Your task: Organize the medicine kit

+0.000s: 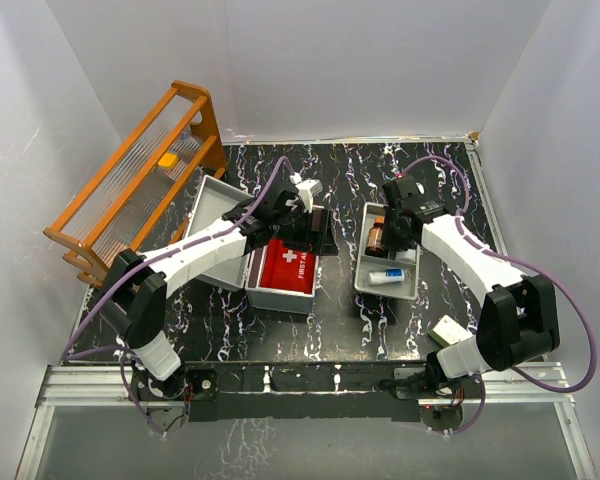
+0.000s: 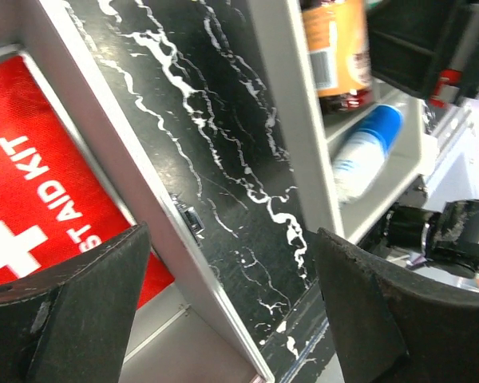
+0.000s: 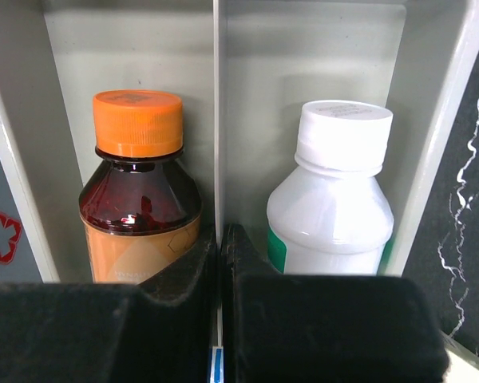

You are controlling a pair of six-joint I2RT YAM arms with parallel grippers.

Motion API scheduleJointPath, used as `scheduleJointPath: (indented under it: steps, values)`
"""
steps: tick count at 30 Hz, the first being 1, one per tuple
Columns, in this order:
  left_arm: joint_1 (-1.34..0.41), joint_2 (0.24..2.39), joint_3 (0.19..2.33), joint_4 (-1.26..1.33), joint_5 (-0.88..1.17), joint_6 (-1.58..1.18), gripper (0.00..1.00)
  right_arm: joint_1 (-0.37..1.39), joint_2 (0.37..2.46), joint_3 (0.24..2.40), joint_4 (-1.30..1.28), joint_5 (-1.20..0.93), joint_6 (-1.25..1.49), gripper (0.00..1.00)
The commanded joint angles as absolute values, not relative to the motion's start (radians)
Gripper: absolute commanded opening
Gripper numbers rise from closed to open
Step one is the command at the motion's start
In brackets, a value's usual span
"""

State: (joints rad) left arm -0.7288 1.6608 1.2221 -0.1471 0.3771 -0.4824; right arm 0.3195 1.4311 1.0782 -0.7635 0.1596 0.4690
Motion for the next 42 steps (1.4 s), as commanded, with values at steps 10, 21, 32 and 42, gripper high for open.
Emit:
scheduleJointPath:
  steps: [10, 21, 32, 42]
  values:
    - [-0.730, 1.422, 1.291, -0.343, 0.136, -0.388, 0.85, 0.388, 1.455, 1.293, -0.937, 0.145, 0.463, 0.00]
    - [-0.728, 1.203, 1.390, -0.499, -0.196, -0.313, 0.91, 0.632, 1.667, 1.657, -1.075, 0.245, 0.604, 0.00]
    - [-0.729, 1.023, 1.321, -0.547, -0.465, -0.334, 0.93, 0.777, 1.865, 1.918, -1.053, 0.328, 0.753, 0.00]
    - [-0.728, 0.892, 1.285, -0.548, -0.537, -0.453, 0.94, 0.835, 1.942, 2.008, -1.048, 0.381, 0.872, 0.00]
